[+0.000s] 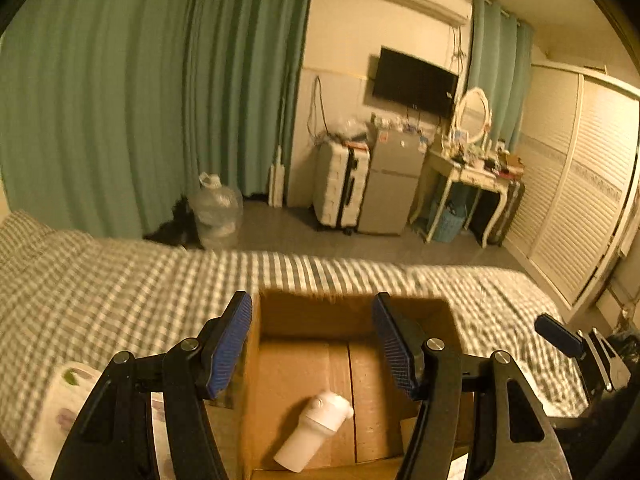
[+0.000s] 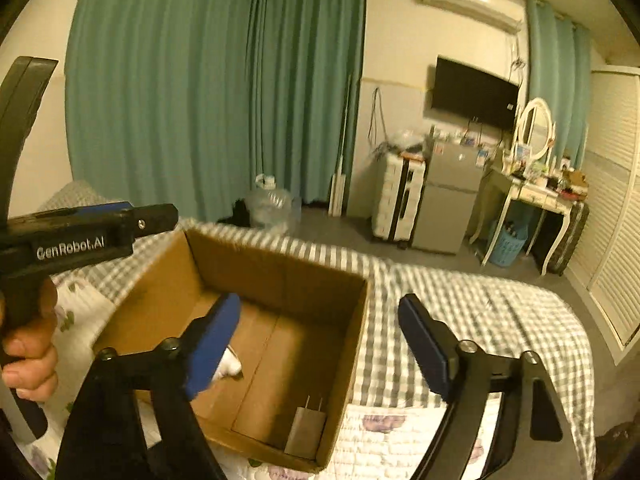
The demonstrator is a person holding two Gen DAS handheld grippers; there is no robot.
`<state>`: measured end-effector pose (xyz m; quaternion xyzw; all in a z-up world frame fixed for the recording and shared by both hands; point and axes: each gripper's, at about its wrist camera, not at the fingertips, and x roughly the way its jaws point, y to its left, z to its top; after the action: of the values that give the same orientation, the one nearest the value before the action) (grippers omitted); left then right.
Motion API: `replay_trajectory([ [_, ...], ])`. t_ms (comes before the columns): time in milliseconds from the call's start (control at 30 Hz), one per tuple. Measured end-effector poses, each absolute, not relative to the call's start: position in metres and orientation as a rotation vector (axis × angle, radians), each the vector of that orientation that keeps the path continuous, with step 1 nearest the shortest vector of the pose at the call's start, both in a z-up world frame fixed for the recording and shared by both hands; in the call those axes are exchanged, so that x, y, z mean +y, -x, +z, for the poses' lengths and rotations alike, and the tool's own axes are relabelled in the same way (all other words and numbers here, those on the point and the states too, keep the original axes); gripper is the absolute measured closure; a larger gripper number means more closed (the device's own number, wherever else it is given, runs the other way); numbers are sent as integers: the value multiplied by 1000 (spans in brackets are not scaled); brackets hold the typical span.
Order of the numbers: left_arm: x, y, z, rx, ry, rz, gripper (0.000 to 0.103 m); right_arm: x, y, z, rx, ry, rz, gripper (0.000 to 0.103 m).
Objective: Organize rigid objects
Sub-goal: 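Withdraw both tools from the box back toward the remaining items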
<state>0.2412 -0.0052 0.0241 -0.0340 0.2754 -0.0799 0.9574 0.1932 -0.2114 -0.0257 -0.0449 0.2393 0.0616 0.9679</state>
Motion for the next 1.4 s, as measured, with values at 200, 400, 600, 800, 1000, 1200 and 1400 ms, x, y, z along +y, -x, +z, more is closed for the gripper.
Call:
replay_trajectory([
  [200,-7,-199,75,441,19,-128,36,-211,-158,21,390,91,101,5],
  [400,-12,-152,113,341,-24,-134,36,-212,-114,62,291,111,72,0],
  [600,-5,-103,134,277,-44,-129,35,-210,-78,90,245,113,54,0],
  [800,12,-67,146,202,50,-128,35,-211,-44,105,227,113,34,0],
  [1000,8,-51,144,279,21,-112,35,-207,-12,110,236,127,46,0],
  [1200,10,-34,131,297,48,-109,35,-206,7,105,248,131,65,0],
  [1400,6,-30,103,329,38,-105,35,-207,11,80,290,131,70,0],
])
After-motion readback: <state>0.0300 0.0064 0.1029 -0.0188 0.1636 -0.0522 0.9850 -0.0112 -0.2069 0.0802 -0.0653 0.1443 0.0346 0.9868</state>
